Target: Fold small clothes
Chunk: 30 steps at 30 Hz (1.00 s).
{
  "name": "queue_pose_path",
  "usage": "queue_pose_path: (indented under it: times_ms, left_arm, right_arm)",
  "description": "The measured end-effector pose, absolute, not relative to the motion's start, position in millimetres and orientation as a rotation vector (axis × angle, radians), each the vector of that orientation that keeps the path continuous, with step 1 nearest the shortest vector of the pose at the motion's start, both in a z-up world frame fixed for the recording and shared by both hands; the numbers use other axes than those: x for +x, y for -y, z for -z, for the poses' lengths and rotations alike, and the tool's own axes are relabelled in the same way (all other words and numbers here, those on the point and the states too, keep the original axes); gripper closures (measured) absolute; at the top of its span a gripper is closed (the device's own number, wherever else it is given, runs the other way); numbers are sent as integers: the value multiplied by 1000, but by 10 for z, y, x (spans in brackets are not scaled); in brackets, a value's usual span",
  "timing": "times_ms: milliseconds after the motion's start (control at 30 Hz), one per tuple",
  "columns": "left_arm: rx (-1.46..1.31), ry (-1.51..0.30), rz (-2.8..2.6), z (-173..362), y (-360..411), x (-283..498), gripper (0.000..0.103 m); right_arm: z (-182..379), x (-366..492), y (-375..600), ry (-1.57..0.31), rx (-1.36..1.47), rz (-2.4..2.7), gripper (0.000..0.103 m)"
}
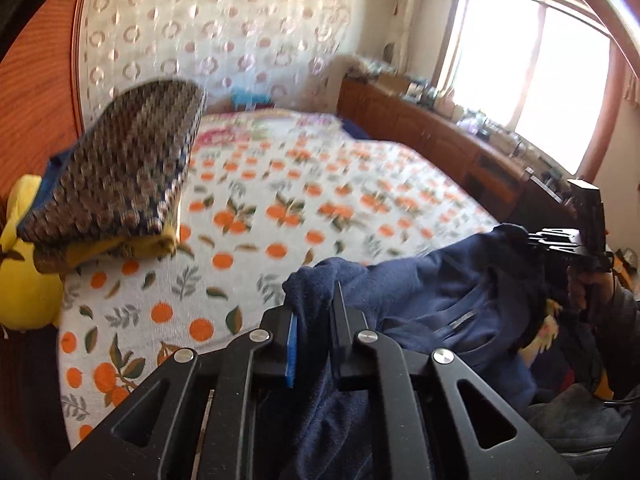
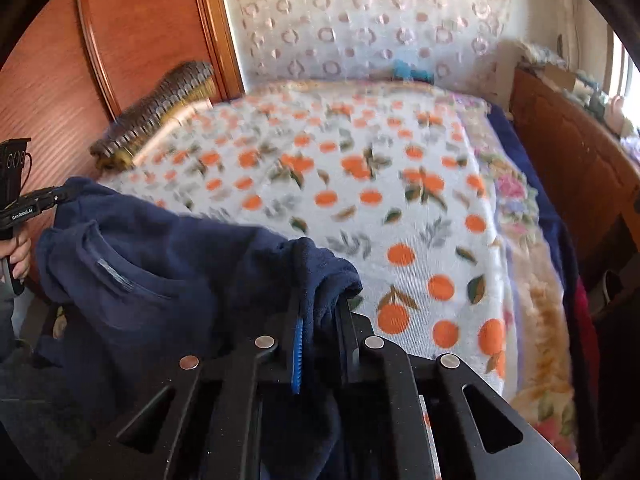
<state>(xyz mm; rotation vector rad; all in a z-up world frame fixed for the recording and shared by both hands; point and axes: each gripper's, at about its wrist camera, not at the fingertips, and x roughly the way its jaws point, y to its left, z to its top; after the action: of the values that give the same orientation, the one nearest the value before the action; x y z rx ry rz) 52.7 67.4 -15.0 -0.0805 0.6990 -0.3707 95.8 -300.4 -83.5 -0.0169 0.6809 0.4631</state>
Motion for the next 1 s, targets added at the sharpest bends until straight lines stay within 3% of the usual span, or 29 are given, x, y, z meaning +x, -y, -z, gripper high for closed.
queue_pose_path:
  times_ms: [467,733,867,1000]
  left_arm:
    - [-55,-343,441,-1306,-701,-152,90]
    - [20,-245,362,-2030,-823,288,90]
    - [44,-285,284,-1914,-824,886,90]
    - [35,-418,230,-1292,-800,1714,90]
  right_arm:
    - [-613,-54,3312,-355,-67,-482,91]
    - [-1463,-159,3463,-184,-138,-437,91]
    - [-1599,297,3388,-186,-172,-400,91]
    - [-1310,1149,3109,-269,-175,-355,91]
